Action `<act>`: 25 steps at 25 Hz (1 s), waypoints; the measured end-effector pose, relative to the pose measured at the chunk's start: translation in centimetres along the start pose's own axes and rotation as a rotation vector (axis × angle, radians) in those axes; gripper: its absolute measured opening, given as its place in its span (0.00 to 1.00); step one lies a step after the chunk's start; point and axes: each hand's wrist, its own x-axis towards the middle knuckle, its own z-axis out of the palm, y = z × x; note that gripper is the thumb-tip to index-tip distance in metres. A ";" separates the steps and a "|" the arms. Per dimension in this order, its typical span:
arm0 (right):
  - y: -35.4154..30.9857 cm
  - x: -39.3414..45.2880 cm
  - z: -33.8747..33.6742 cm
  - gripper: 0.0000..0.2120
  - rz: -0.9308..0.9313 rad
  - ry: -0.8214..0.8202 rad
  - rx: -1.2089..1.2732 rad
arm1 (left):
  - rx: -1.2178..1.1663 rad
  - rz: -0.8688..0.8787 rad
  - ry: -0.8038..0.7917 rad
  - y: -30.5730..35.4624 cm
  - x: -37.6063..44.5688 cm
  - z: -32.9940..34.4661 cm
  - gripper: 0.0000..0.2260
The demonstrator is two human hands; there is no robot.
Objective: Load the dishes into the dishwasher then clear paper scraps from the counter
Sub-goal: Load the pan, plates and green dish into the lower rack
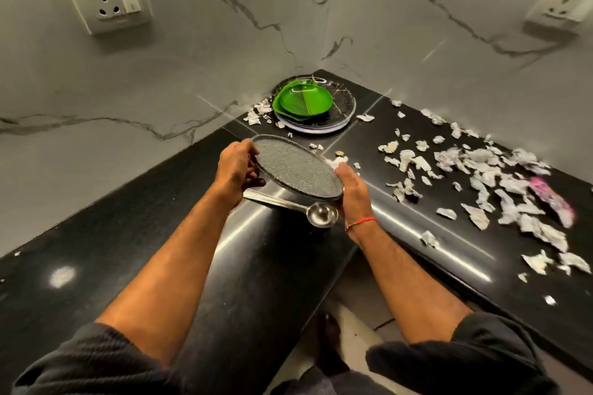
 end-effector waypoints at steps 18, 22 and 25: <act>2.2 -26.3 -30.4 0.19 0.127 0.814 0.315 | 0.468 -0.231 -0.799 -13.7 -20.1 23.8 0.13; 4.3 -34.1 -38.9 0.20 0.135 1.033 0.439 | 0.616 -0.272 -1.029 -18.7 -29.2 30.4 0.14; 6.4 -40.8 -44.5 0.20 0.146 1.114 0.522 | 0.762 -0.263 -1.172 -22.9 -36.6 34.7 0.10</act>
